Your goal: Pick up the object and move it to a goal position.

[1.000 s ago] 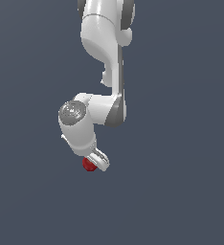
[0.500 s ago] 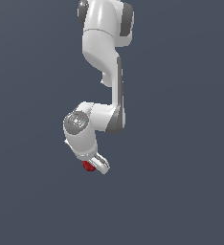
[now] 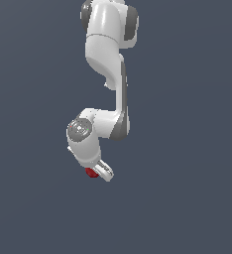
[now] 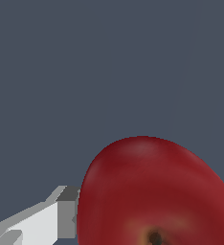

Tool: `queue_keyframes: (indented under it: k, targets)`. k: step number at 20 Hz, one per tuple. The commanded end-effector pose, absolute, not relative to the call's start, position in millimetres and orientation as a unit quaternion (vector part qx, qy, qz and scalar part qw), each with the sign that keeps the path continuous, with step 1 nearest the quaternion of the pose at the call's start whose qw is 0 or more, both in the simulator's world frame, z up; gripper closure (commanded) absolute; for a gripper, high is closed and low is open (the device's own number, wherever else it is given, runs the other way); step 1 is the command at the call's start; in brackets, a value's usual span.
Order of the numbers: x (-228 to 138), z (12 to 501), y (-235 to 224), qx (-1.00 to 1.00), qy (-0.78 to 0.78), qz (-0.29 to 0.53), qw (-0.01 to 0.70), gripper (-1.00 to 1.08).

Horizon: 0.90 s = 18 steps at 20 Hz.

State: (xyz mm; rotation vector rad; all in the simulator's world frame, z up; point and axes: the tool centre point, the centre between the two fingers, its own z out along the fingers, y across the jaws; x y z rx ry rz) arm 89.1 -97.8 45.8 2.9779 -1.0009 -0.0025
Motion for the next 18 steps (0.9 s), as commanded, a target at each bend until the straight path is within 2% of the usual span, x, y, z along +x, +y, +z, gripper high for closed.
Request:
queue_keyframes:
  k: [1,18]
  targets:
    - [89.6,46.5,-98.3,0.948,-0.319,0.0,0.0,1.08]
    - [75.0,62.0,-107.2,0.948,-0.319,-0.001,0.0,1.08]
